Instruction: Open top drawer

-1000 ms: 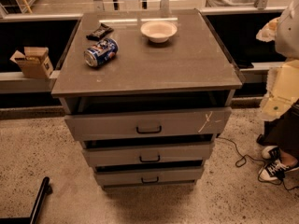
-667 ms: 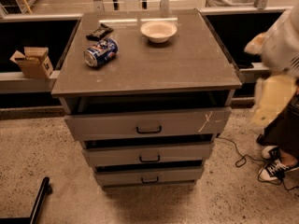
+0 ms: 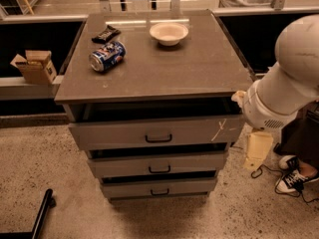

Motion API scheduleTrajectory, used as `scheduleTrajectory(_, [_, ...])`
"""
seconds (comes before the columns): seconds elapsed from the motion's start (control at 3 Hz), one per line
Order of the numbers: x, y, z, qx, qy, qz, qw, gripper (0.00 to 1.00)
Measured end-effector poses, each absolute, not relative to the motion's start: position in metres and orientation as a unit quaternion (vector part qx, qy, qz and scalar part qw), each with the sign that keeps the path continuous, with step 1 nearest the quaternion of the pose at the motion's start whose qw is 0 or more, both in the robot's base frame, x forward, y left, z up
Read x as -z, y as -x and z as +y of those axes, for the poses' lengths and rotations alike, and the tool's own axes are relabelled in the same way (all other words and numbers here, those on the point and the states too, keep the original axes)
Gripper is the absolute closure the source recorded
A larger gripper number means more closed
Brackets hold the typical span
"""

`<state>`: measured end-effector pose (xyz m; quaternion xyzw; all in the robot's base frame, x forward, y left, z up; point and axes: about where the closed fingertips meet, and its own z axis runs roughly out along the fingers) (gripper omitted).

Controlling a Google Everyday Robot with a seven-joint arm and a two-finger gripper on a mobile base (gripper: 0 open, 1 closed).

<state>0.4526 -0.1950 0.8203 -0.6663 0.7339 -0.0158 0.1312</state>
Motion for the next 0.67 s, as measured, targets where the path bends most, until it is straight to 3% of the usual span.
scheduleTrajectory(0.67, [-0.787, -0.469, -0.181, -0.006, 0.67, 0.723, 0.169, 0.0])
